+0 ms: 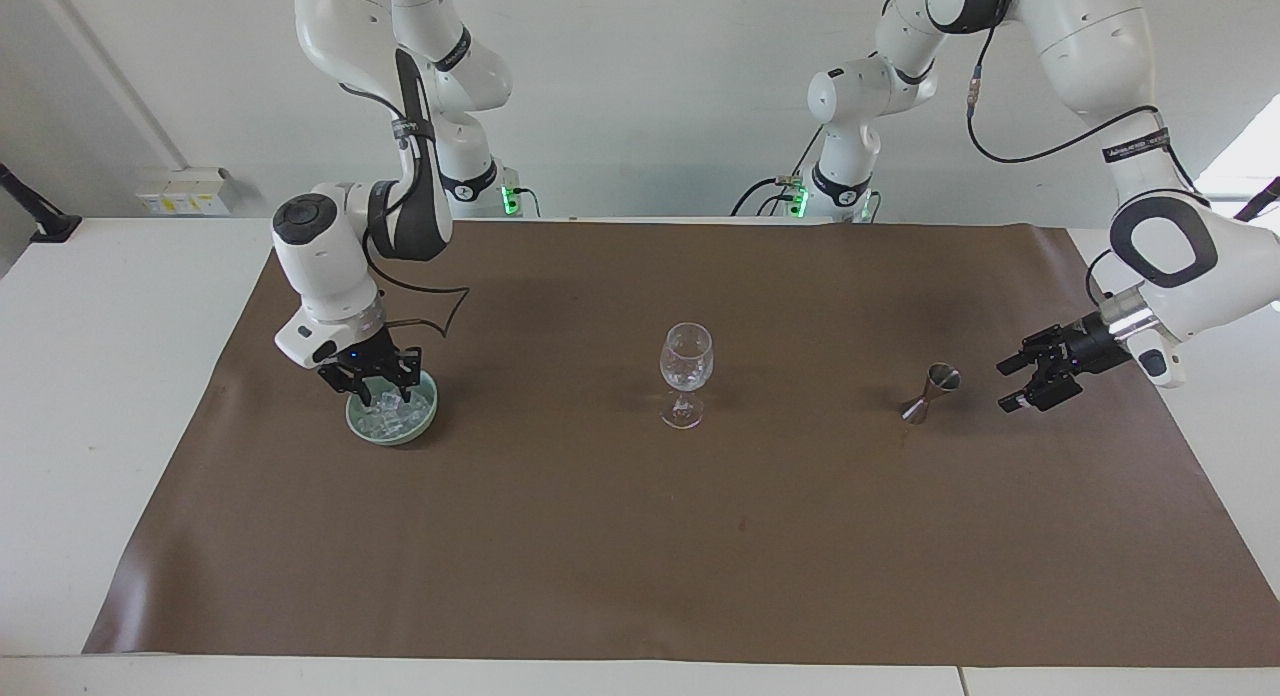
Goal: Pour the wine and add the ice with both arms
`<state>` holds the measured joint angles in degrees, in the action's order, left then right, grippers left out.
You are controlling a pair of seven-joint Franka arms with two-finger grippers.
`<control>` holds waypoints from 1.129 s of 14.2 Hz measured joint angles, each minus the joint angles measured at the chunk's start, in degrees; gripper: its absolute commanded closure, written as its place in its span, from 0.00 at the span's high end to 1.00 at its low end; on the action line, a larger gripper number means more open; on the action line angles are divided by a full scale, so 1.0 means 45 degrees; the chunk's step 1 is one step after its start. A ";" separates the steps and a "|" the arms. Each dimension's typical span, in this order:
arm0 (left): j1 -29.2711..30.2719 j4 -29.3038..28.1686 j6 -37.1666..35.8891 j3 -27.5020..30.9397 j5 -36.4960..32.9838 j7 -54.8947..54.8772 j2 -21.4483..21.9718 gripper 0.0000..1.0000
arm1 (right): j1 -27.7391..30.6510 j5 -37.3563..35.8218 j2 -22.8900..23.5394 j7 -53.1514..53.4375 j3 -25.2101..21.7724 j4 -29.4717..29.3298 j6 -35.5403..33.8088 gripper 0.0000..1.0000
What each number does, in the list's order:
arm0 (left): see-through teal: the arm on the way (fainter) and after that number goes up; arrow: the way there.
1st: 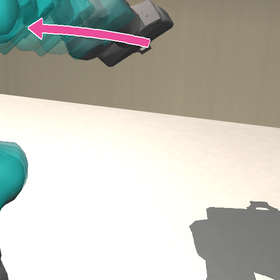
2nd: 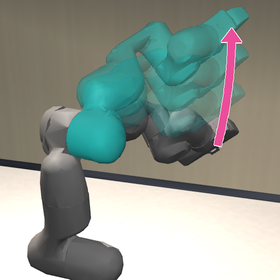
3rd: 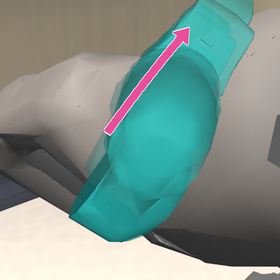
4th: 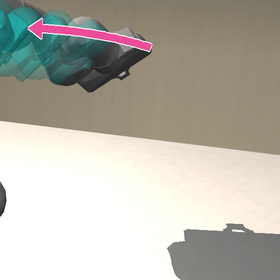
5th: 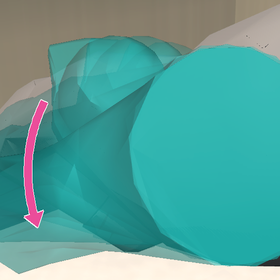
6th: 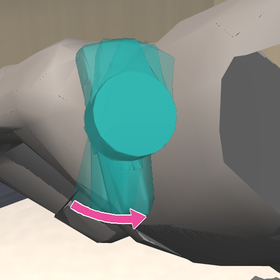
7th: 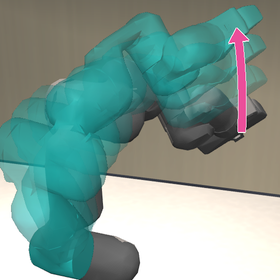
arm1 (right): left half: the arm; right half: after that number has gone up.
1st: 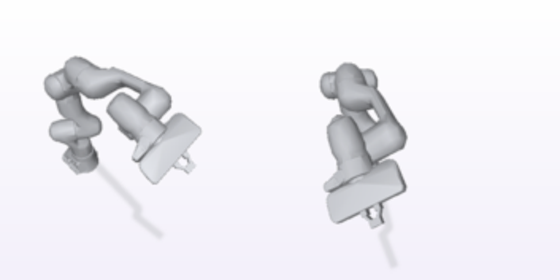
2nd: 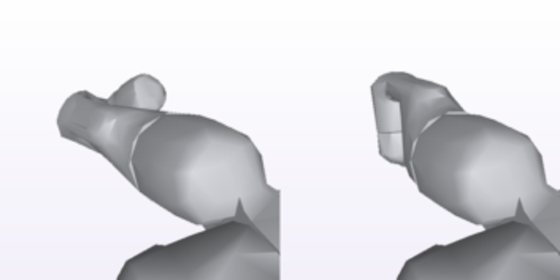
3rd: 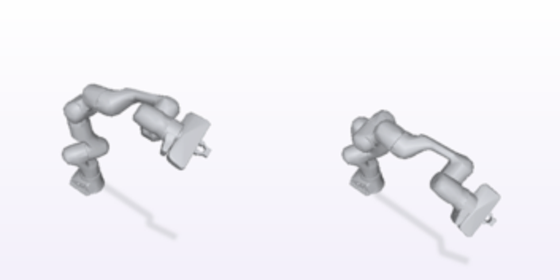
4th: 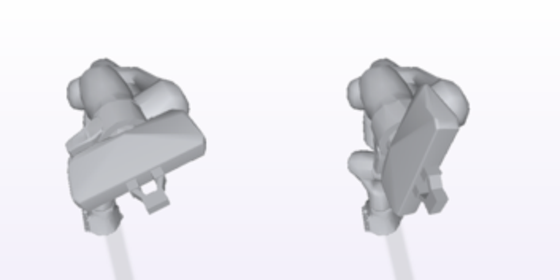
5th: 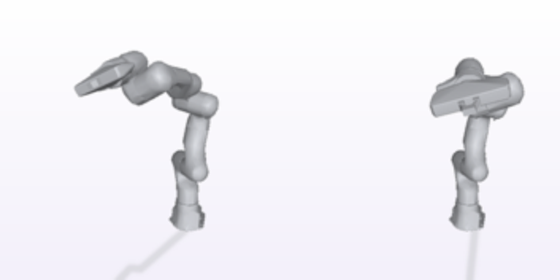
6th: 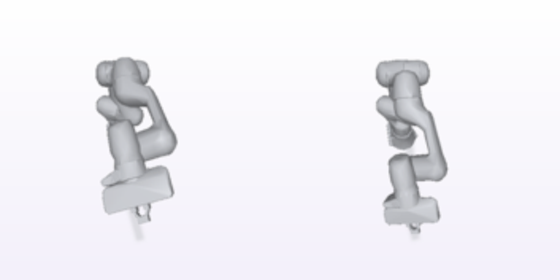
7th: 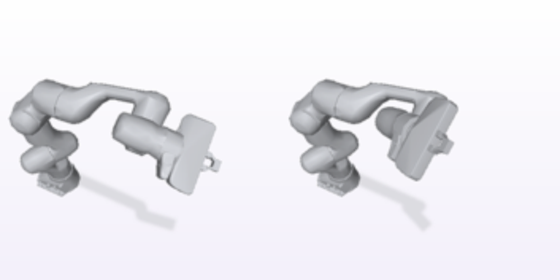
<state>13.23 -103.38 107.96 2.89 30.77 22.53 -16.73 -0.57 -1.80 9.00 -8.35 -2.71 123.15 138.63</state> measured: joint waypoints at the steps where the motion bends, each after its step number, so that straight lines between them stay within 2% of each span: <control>1: -0.0284 0.0020 0.0103 -0.0008 -0.0694 -0.0024 0.0346 1.00 | 0.0000 0.0007 0.0000 0.0019 0.0000 0.0000 0.0000 0.51; 4: -0.1129 0.0049 0.0392 -0.0031 -0.1982 -0.0024 0.1418 1.00 | 0.0000 0.0017 0.0001 0.0070 0.0002 0.0000 0.0000 0.37; 8: -0.2452 0.0245 0.0373 -0.0118 -0.3810 -0.0194 0.2622 1.00 | -0.0001 0.0025 0.0001 0.0113 0.0005 0.0001 0.0000 0.00; 12: -0.3256 0.1903 -0.1165 -0.0202 -0.4266 -0.0984 0.3025 1.00 | -0.0002 0.0025 0.0000 0.0141 0.0007 -0.0060 -0.0171 0.00; 16: -0.3640 0.4074 -0.3115 -0.0303 -0.4533 -0.2122 0.3080 1.00 | -0.0017 0.0029 -0.0172 0.0243 0.0025 -0.1255 -0.2070 0.00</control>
<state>-3.15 -85.05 93.94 1.53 10.37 12.98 -2.87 -0.65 -1.67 8.23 -7.26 -2.60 117.50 129.31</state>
